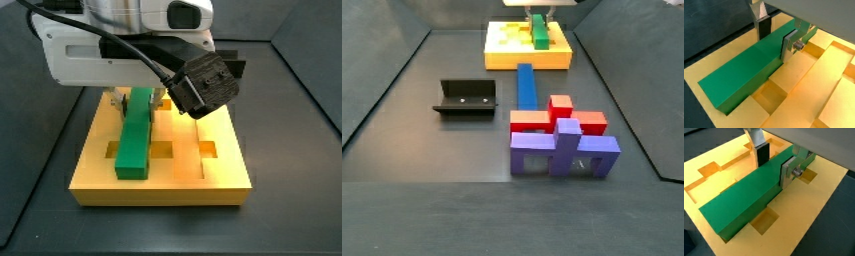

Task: Pick up the green object. Move up. Move to above the board. Insert the green object.
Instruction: Insert the green object.

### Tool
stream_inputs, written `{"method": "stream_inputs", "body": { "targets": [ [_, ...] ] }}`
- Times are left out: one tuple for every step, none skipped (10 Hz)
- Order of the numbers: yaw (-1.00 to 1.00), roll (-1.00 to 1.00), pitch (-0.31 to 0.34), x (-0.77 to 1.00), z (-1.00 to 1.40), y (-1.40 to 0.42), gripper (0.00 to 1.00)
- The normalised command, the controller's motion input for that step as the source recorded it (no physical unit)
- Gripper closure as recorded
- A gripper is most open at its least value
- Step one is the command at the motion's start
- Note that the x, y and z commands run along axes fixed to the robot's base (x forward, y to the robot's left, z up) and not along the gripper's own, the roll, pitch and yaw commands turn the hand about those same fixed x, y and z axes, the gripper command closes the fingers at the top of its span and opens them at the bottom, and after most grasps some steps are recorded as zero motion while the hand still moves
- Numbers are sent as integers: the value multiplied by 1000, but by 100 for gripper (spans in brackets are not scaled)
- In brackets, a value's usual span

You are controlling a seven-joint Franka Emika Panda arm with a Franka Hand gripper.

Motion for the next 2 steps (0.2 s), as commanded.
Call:
{"method": "stream_inputs", "body": {
  "targets": [
    [0, -16, -26, 6, -260, 0, 100],
    [0, 0, 0, 0, 0, 0, 100]
  ]
}}
